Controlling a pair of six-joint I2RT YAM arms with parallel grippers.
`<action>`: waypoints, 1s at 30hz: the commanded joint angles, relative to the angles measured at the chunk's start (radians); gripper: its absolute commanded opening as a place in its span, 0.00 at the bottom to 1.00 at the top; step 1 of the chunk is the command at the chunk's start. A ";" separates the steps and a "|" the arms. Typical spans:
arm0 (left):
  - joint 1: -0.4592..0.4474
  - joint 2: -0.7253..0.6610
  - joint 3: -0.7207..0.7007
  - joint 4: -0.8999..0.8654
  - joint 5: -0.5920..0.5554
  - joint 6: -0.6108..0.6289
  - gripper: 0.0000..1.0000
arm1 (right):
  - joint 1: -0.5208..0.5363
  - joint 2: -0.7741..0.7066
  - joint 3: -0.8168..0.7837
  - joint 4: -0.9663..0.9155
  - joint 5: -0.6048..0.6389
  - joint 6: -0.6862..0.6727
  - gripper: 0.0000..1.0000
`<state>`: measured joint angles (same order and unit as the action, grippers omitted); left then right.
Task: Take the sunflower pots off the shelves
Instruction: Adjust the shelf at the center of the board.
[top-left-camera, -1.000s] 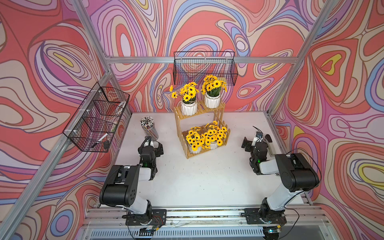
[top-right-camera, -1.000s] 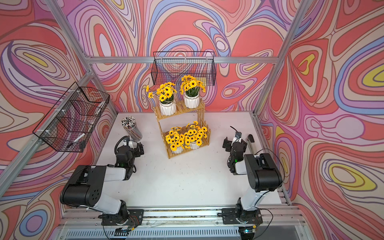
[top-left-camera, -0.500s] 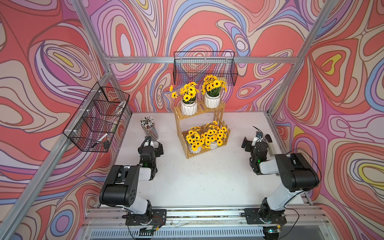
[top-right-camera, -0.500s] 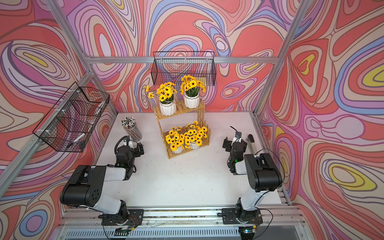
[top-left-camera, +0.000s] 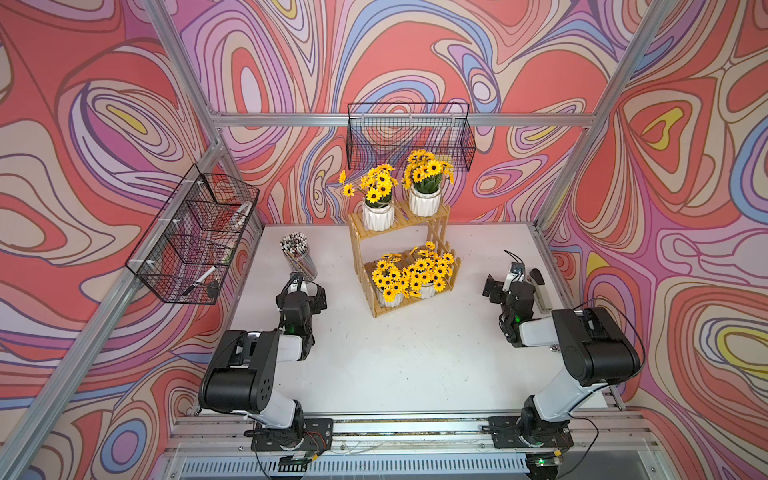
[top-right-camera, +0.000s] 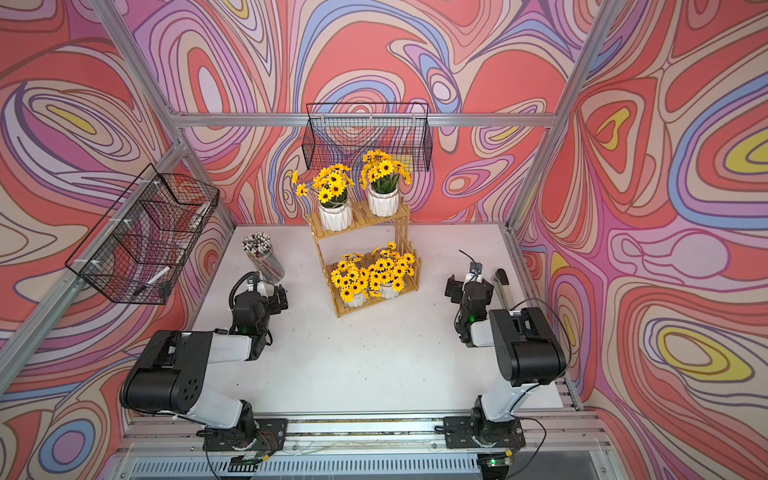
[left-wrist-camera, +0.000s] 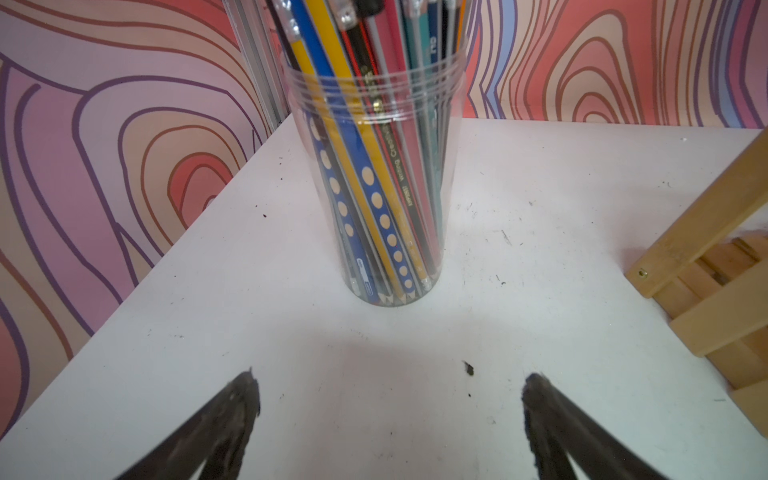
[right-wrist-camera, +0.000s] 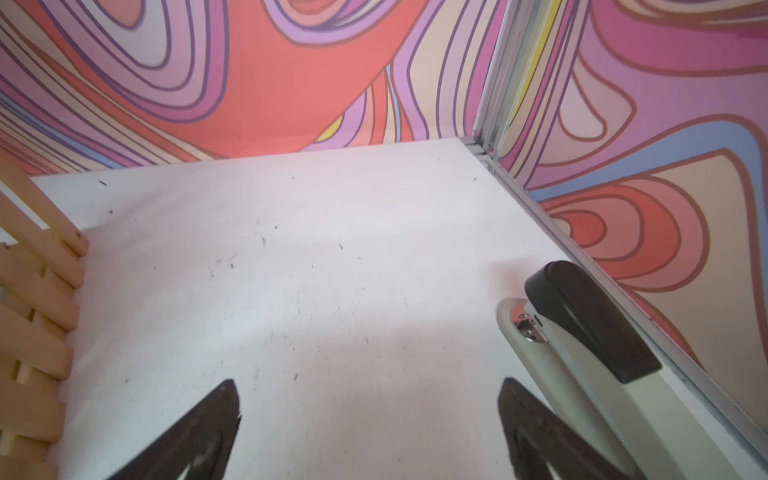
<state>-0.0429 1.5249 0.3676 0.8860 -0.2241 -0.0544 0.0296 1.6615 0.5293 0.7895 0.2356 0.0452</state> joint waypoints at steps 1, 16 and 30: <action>0.003 -0.101 0.053 -0.174 0.011 0.015 1.00 | 0.007 -0.116 0.200 -0.356 0.014 0.025 0.98; -0.020 -0.578 0.462 -1.128 0.246 -0.292 0.97 | 0.052 -0.372 0.392 -0.857 -0.073 0.424 0.98; -0.288 -0.698 0.663 -1.650 0.129 -0.330 0.91 | 0.201 -0.365 0.398 -0.939 0.006 0.322 0.98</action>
<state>-0.3115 0.8417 0.9836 -0.6044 -0.0616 -0.3462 0.2195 1.3052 0.9291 -0.1295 0.2276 0.3954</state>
